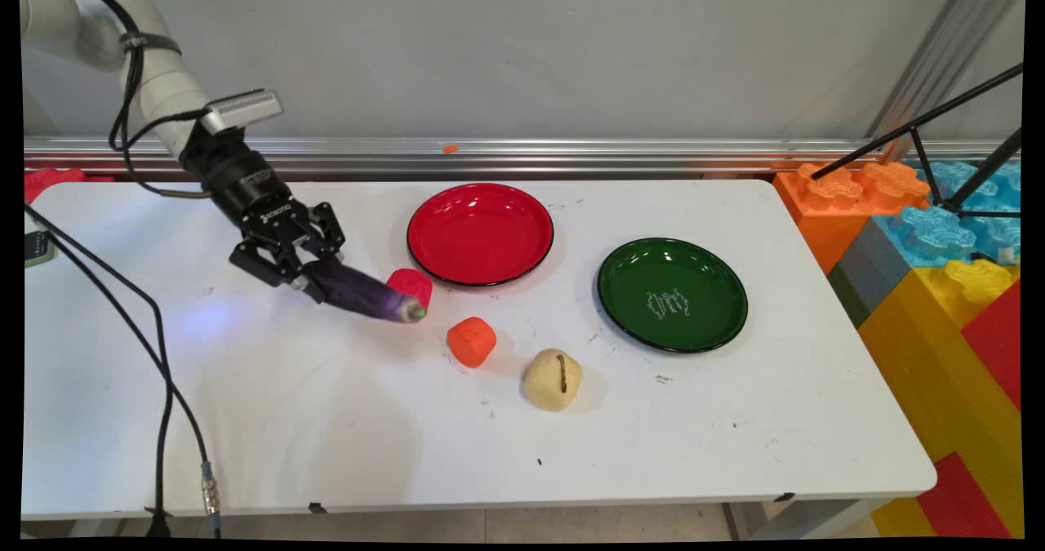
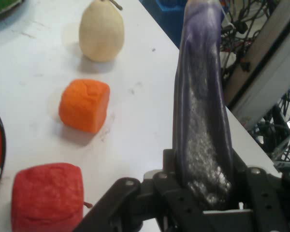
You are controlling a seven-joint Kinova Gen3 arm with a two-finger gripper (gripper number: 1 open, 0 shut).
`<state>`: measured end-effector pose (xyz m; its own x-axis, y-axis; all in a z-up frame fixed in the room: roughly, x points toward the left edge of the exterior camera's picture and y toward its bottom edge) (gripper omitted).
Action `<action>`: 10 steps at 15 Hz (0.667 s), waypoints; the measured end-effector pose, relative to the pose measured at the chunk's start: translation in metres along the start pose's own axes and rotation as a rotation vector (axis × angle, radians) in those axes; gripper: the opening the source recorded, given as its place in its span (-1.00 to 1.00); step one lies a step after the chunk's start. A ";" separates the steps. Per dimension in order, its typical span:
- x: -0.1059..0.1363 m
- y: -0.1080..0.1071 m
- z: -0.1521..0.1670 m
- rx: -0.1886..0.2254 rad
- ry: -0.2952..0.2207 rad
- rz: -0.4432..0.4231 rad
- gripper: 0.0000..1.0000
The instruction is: Place the picked object on the table
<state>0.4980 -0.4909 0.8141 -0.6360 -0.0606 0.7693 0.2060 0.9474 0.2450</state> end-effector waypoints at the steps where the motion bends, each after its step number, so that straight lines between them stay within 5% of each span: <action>1: -0.004 0.002 0.001 -0.005 -0.006 -0.003 -1.00; 10: -0.033 0.012 0.008 -0.030 -0.050 -0.016 -1.00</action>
<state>0.5151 -0.4751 0.7870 -0.6752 -0.0589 0.7353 0.2178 0.9365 0.2750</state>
